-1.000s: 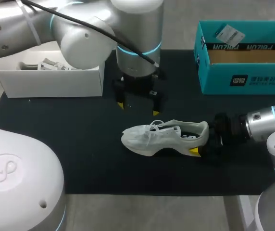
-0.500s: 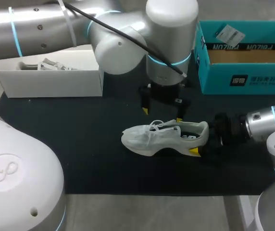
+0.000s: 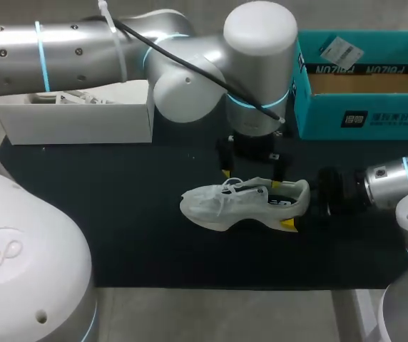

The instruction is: Take the shoe out of the shoebox, open the shoe tongue, remove and reinsert the insole, then place the shoe into the shoebox

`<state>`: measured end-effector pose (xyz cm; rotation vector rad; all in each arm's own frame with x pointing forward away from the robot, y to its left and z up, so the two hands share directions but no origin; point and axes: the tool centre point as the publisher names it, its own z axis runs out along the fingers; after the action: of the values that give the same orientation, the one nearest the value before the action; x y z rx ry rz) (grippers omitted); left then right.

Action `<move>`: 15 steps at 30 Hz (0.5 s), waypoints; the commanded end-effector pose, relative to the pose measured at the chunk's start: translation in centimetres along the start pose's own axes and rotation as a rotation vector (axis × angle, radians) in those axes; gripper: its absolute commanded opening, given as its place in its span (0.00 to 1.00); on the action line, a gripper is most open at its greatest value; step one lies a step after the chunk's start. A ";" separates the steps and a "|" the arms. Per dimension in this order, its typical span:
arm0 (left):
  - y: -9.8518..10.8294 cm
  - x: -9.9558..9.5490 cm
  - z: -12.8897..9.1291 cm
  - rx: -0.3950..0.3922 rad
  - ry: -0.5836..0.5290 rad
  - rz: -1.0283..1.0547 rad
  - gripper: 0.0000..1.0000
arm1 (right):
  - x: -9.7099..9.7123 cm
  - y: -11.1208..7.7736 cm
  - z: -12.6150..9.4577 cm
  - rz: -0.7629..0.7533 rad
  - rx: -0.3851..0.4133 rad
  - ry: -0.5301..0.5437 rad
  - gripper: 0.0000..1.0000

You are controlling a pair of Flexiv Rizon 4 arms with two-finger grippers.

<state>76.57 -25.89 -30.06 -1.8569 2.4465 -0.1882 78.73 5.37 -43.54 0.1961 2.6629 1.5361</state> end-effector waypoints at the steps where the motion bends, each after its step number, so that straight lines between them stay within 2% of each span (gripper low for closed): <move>1: -0.2 1.1 1.0 0.014 -0.006 -0.011 1.00 | 0.0 -0.2 0.4 0.000 0.002 -0.003 0.00; 15: -2.6 3.0 3.8 0.054 -0.026 -0.003 1.00 | 0.0 -0.2 0.4 0.000 0.002 -0.003 0.00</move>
<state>78.36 -28.94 -32.70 -1.8356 2.3992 -0.2432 78.73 5.38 -43.54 0.1961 2.6629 1.5362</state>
